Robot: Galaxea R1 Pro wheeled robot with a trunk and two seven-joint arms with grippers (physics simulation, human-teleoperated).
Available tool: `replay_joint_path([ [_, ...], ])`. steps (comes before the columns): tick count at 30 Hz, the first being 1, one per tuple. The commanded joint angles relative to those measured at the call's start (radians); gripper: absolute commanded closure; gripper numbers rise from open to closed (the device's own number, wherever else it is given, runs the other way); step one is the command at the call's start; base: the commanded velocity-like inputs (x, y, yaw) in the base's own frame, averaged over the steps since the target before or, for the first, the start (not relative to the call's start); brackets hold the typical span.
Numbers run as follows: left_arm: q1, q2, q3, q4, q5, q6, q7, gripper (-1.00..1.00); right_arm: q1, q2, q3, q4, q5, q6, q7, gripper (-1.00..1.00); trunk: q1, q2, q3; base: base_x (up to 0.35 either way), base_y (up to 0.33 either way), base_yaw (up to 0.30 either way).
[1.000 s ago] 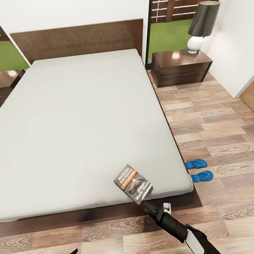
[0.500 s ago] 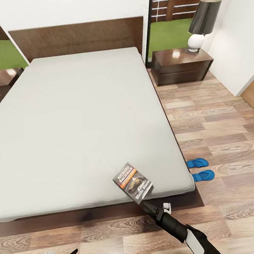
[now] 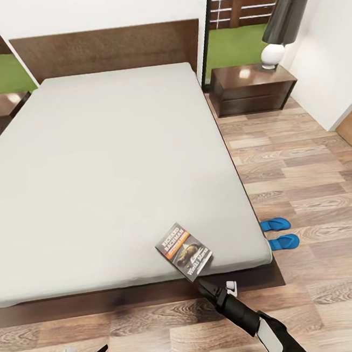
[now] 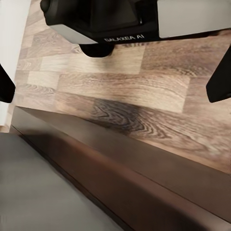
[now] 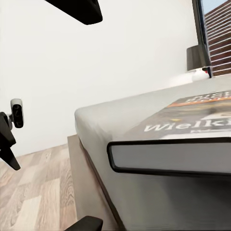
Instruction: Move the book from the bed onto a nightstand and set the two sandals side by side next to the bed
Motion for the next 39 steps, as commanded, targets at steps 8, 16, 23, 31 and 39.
replay_joint_path([
  [8, 0.0, 0.0, 0.001, 0.0, 0.006, 0.011, -0.004, -1.0, 0.0, 0.001, -0.005, 0.0, 0.0, 0.009, 0.003, -1.0, 0.012, -0.022, -0.01, 0.0, 0.0, 0.0],
  [16, 0.0, 0.0, 0.001, 0.0, 0.006, 0.011, -0.004, -1.0, 0.0, 0.001, -0.006, 0.0, 0.0, 0.009, 0.003, -1.0, 0.012, -0.022, -0.01, 0.0, 0.0, 0.0],
  [23, 0.0, 0.0, 0.001, 0.0, 0.006, 0.011, -0.004, -1.0, 0.0, 0.001, -0.007, 0.0, -0.002, 0.009, 0.003, -1.0, 0.012, -0.022, -0.01, 0.0, 0.0, 0.0],
  [31, 0.0, 0.0, 0.001, 0.0, 0.006, 0.011, -0.004, -1.0, 0.0, 0.001, -0.008, 0.0, -0.039, 0.009, 0.002, -1.0, 0.012, -0.022, -0.01, 0.0, 0.001, 0.0],
  [39, 0.0, 0.0, 0.001, 0.0, 0.006, 0.01, -0.004, -1.0, 0.0, 0.001, -0.008, 0.0, -0.047, 0.009, 0.002, -1.0, 0.012, -0.022, -0.01, 0.015, 0.079, 0.0],
])
